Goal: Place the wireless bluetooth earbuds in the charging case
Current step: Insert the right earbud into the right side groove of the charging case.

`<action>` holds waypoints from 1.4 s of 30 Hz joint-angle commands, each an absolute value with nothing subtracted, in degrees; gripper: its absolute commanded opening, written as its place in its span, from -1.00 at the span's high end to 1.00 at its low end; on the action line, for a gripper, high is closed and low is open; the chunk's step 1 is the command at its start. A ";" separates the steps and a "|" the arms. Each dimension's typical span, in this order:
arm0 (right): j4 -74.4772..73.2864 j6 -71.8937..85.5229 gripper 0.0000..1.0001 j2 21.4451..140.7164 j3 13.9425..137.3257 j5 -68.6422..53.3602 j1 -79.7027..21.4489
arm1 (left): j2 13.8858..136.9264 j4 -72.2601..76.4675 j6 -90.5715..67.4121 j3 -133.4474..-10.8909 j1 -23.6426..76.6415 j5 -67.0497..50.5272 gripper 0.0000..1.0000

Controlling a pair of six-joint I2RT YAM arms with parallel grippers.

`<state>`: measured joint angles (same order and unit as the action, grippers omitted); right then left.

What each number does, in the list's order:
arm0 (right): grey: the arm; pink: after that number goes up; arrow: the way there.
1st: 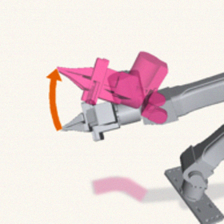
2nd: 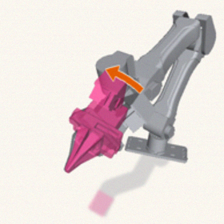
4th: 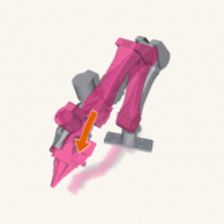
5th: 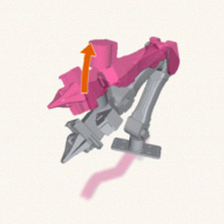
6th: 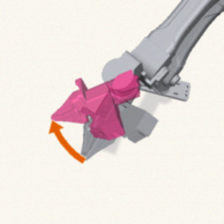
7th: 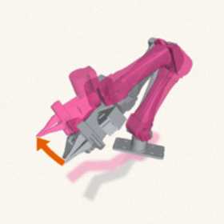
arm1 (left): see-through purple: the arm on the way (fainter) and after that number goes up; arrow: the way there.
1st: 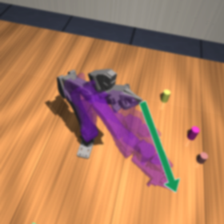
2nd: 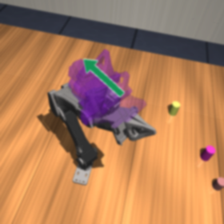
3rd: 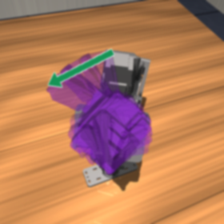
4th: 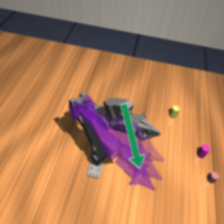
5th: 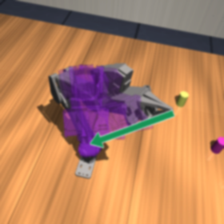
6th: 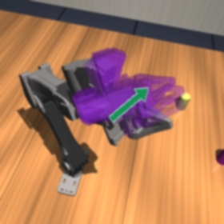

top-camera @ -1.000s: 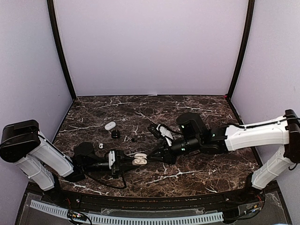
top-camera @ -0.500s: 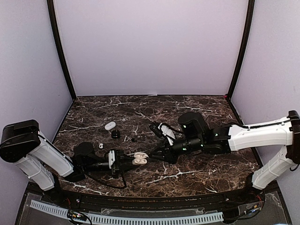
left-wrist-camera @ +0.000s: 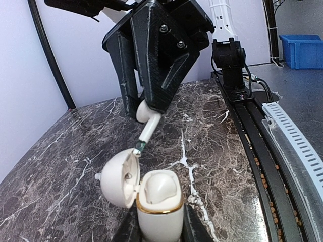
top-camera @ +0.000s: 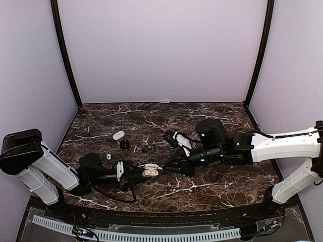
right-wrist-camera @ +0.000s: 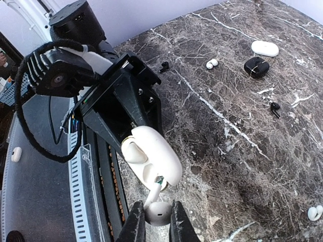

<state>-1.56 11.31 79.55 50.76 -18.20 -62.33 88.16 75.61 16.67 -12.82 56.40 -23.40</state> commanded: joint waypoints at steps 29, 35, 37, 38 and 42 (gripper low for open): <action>6.78 -11.17 1.00 70.27 42.75 -17.66 -63.17 | 86.73 74.17 13.94 -13.45 56.34 -23.14 0.74; -0.77 -21.85 1.00 73.90 47.44 -17.49 -64.26 | 86.29 73.74 13.92 -13.44 56.29 -23.15 0.74; -3.69 -23.93 1.00 75.78 49.87 -16.82 -64.97 | 86.24 73.66 13.86 -13.45 56.34 -23.37 0.74; -4.75 -25.00 1.00 76.55 50.90 -15.43 -65.52 | 86.16 73.60 13.78 -13.45 56.34 -23.50 0.74; -5.31 -30.31 1.00 78.13 51.37 -9.12 -68.65 | 85.72 72.83 13.65 -13.56 56.34 -23.64 0.74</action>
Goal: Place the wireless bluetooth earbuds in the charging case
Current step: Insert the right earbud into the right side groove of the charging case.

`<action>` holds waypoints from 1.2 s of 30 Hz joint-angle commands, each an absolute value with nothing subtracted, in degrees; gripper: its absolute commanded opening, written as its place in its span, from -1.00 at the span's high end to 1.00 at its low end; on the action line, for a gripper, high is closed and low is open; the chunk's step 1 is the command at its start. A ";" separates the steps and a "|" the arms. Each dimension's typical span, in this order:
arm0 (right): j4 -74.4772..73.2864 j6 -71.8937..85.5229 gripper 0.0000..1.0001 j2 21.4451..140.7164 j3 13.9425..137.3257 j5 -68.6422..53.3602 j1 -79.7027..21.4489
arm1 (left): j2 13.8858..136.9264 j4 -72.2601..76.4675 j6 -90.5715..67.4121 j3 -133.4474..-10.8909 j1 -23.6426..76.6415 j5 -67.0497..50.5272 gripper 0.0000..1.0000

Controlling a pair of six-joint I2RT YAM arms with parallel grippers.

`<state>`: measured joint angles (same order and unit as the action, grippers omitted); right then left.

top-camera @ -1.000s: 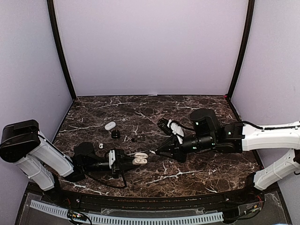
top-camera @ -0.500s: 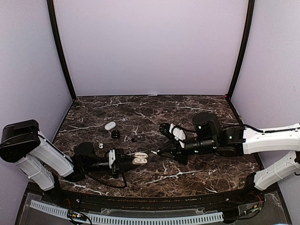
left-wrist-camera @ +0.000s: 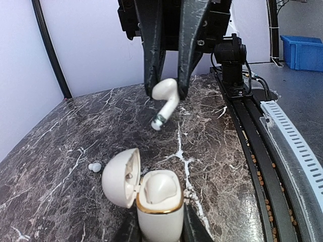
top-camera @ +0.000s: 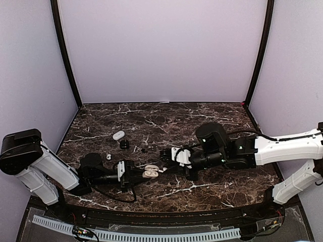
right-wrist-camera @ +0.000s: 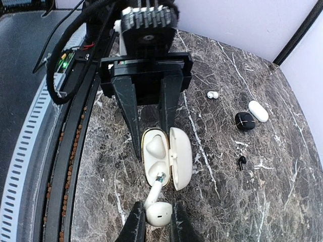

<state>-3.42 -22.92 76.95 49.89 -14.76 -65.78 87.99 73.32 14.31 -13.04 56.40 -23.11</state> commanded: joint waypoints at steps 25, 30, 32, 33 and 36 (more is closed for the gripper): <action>-0.10 -45.79 1.00 76.38 46.90 -0.33 -72.95 | 85.41 71.02 12.84 -14.37 56.34 -23.63 0.74; -0.77 -47.53 1.00 77.74 47.93 0.24 -73.10 | 85.28 70.93 12.83 -14.33 56.34 -23.73 0.74; -0.66 -48.04 1.00 77.95 48.08 0.29 -73.24 | 85.25 70.86 12.78 -14.33 56.34 -23.73 0.74; -0.70 -48.26 1.00 78.00 48.08 0.21 -73.29 | 85.19 70.84 12.75 -14.33 56.34 -23.81 0.74; -1.00 -48.96 1.00 77.99 48.23 0.05 -73.26 | 85.17 70.75 12.75 -14.37 56.34 -23.90 0.74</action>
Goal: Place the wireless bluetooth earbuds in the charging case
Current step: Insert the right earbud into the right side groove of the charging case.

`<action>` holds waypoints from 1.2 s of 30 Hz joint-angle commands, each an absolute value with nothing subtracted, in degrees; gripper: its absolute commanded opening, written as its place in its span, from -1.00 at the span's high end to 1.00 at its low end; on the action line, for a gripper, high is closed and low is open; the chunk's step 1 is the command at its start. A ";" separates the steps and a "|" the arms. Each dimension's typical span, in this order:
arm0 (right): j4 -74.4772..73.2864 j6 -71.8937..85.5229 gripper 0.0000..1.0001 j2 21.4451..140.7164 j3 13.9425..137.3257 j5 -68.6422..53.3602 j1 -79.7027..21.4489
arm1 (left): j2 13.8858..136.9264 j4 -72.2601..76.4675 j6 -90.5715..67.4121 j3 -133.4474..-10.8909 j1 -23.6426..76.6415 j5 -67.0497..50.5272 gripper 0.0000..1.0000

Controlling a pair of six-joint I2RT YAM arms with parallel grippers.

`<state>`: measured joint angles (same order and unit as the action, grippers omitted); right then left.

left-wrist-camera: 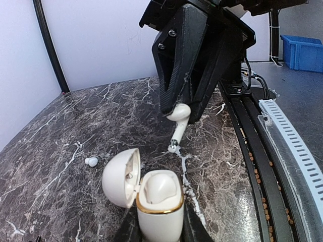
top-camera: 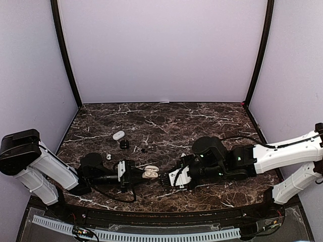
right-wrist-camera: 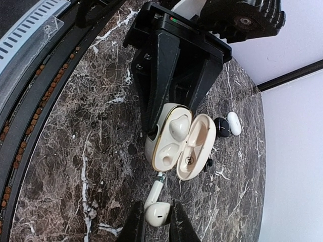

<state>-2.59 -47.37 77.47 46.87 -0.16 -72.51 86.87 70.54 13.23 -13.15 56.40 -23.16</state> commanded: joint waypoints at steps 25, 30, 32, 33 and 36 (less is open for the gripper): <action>-4.64 -54.98 1.00 80.18 50.75 2.34 -73.38 | 85.22 70.14 12.43 -14.68 56.34 -24.41 0.74; -5.08 -55.32 1.00 81.41 51.56 3.19 -73.47 | 85.17 70.14 12.46 -14.55 56.34 -24.73 0.74; -5.26 -55.50 1.00 81.60 51.82 3.36 -73.51 | 85.17 70.05 12.57 -14.59 56.34 -24.99 0.74; -5.32 -55.54 1.00 81.67 51.92 3.36 -73.56 | 85.17 69.97 12.59 -14.59 56.34 -25.09 0.74; -5.42 -55.77 1.00 81.79 52.04 3.23 -73.63 | 85.17 69.72 12.81 -14.68 56.34 -25.56 0.74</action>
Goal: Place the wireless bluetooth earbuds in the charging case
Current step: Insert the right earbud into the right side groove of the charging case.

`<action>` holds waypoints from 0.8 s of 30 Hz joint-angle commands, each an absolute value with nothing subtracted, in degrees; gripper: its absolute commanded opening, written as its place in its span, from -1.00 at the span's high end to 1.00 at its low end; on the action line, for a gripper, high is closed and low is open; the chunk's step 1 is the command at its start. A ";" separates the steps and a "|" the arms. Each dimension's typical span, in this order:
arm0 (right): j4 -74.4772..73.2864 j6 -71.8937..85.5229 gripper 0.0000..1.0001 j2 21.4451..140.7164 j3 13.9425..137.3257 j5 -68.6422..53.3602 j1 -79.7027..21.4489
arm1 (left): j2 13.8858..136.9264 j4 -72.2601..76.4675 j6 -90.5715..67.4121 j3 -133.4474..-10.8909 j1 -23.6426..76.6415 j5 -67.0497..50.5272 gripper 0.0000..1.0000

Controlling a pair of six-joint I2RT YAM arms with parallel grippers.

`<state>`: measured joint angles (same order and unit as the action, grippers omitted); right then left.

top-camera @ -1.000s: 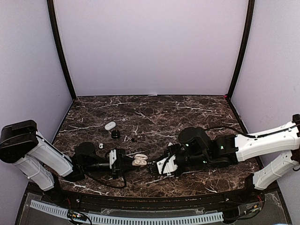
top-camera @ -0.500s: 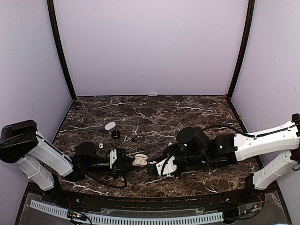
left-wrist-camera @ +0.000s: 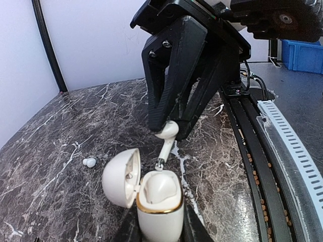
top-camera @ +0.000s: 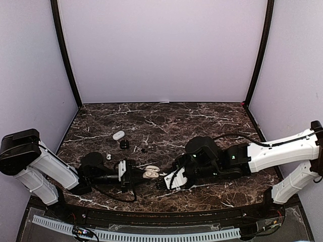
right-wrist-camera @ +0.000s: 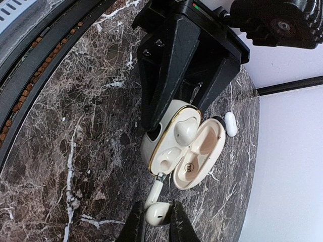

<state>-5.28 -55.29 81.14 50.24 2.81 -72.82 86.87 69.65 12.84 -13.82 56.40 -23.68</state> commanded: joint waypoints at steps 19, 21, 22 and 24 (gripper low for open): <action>-9.83 -56.34 1.00 84.37 55.06 0.96 -73.99 | 85.25 68.88 15.89 -14.42 56.34 -27.68 0.74; -9.85 -56.13 1.00 84.31 55.01 0.80 -74.00 | 85.22 68.91 15.84 -14.41 56.34 -27.61 0.74; -9.70 -55.89 1.00 84.18 54.95 0.79 -74.00 | 85.21 68.91 15.90 -14.41 56.34 -27.52 0.74; -8.91 -55.71 1.00 83.51 54.55 0.70 -73.98 | 85.25 68.91 15.94 -14.43 56.34 -27.51 0.74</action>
<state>-9.56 -56.45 83.90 53.67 2.00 -73.14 86.87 67.46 15.03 -13.82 56.40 -26.39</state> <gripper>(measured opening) 0.124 0.234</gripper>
